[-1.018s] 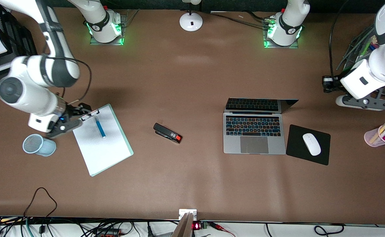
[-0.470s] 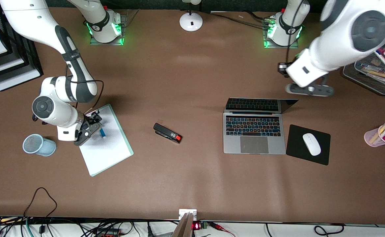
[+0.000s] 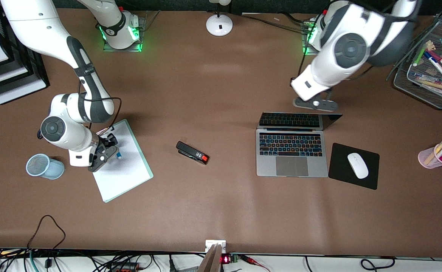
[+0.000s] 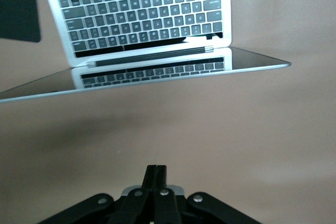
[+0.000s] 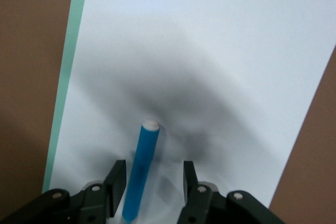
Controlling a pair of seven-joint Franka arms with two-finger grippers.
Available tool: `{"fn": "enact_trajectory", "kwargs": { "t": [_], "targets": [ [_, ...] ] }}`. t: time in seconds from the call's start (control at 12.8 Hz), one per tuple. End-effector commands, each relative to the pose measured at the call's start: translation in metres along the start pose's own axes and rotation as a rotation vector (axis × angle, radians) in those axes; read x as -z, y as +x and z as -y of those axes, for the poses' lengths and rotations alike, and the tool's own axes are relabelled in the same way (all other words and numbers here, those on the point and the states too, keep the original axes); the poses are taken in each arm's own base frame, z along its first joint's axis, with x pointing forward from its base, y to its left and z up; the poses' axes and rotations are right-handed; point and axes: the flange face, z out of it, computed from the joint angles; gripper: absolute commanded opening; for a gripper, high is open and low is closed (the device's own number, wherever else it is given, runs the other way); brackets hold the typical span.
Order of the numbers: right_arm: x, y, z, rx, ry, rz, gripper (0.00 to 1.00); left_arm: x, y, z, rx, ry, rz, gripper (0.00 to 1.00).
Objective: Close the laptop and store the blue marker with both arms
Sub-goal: 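Push the laptop lid shut with the left gripper while the right gripper holds the marker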
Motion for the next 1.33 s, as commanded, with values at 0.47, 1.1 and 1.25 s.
{"fn": "enact_trajectory", "kwargs": {
  "t": [0.47, 1.1, 1.25],
  "targets": [
    [-0.017, 0.029, 0.009, -0.049, 0.023, -0.018, 0.45, -0.030, 0.041, 0.050, 0.095, -0.089, -0.229, 0.00],
    [-0.022, 0.023, 0.002, -0.061, 0.023, -0.007, 0.23, -0.056, 0.125, 0.079, 0.111, -0.159, -0.289, 0.00],
    [-0.022, 0.023, 0.002, -0.061, 0.022, -0.008, 0.23, -0.064, 0.146, 0.079, 0.095, -0.162, -0.292, 0.00]
  ]
}}
